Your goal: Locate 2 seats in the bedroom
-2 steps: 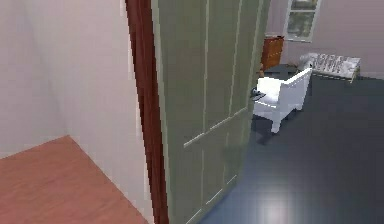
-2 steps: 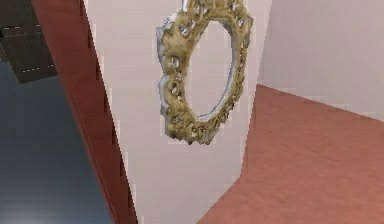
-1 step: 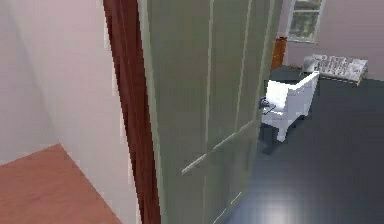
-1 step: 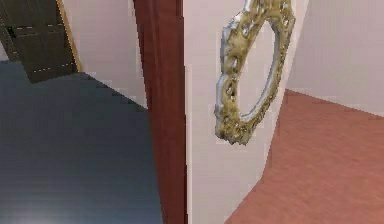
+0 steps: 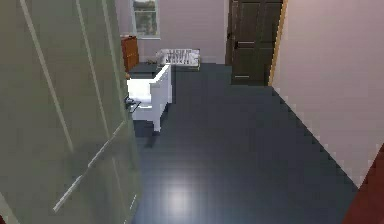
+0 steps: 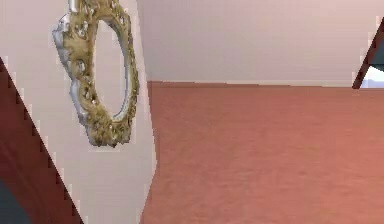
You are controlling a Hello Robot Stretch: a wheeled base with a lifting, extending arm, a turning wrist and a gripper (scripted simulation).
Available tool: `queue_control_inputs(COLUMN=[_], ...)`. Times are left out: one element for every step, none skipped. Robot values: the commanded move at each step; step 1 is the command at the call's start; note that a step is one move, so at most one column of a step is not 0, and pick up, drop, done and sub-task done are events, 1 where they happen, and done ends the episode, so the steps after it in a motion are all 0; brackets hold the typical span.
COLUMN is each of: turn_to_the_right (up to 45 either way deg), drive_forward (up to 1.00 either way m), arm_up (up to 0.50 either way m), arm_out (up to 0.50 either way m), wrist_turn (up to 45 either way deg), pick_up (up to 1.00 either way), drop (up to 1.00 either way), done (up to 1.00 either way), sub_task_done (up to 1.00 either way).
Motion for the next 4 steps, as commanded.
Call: queue_control_inputs(turn_to_the_right=[0.0, 6.0, 0.0, 3.0], drive_forward=[0.60, 0.00, 1.00, 0.00], arm_up=[0.00, 0.00, 0.00, 0.00], arm_out=[0.00, 0.00, 0.00, 0.00], wrist_turn=[0.0, 0.0, 0.0, 0.0], pick_up=[0.00, 0.00, 0.00, 0.00], drop=[0.00, 0.00, 0.00, 0.00], done=[0.00, 0.00, 0.00, 0.00], sub_task_done=[0.00, 0.00, 0.00, 0.00])
